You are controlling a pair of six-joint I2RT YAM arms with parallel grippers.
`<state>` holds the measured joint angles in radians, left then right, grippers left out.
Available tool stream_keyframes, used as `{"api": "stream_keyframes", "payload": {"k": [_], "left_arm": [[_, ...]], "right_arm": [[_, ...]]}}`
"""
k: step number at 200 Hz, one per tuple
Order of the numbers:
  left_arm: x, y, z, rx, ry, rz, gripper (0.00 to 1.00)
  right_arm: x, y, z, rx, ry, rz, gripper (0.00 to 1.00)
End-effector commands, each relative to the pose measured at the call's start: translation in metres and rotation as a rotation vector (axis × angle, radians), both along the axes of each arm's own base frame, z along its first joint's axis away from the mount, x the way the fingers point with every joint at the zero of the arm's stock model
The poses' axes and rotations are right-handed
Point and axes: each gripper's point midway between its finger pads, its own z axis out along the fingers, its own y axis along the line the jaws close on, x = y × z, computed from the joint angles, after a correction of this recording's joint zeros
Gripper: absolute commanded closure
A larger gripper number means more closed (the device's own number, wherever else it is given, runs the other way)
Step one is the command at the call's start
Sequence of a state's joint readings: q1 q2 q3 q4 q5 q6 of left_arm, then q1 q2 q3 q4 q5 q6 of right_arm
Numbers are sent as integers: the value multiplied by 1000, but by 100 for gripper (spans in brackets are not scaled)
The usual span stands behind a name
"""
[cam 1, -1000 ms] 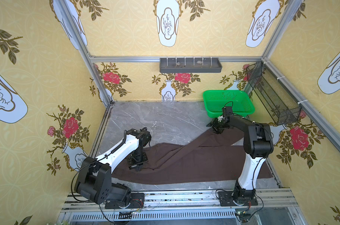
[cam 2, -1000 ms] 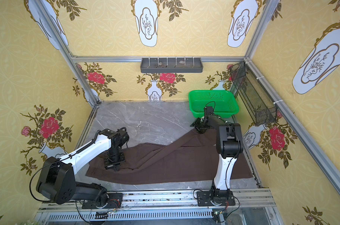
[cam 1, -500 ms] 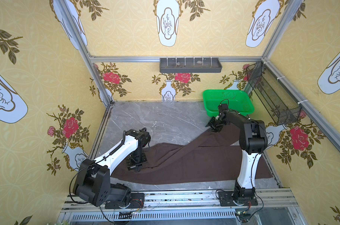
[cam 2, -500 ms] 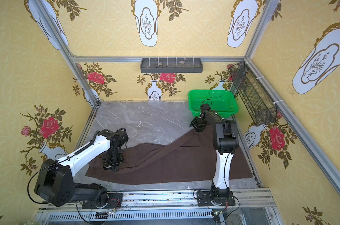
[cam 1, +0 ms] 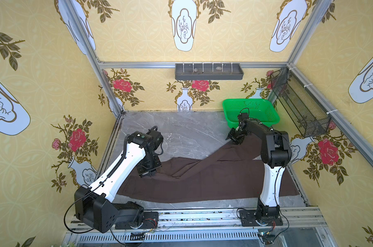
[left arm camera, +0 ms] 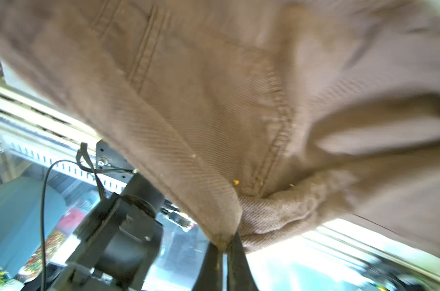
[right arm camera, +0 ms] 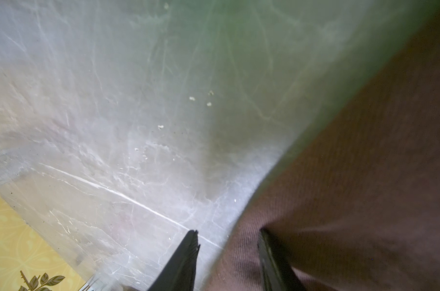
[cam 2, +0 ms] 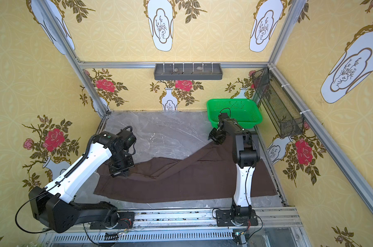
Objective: Roll up the long pants
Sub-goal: Fold the long pant at the center of the board.
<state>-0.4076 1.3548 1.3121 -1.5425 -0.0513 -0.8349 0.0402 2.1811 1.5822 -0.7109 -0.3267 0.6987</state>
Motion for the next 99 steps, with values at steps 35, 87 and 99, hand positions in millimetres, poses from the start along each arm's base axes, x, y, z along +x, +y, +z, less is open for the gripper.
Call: {"api": "stream_keyframes", "payload": {"k": [35,87,99], "left_arm": [[-18,-4,24,-49,37,30,100],[-56,9,35,-95,-17,70,100],[-64,15,37,-80,-22,83,100]], "right_arm": [[-67,-37,-26,-213,267,8,57],[-68,-41,-27,-220,272,9,60],[-69,-41,-28,-221,277,10,63]]}}
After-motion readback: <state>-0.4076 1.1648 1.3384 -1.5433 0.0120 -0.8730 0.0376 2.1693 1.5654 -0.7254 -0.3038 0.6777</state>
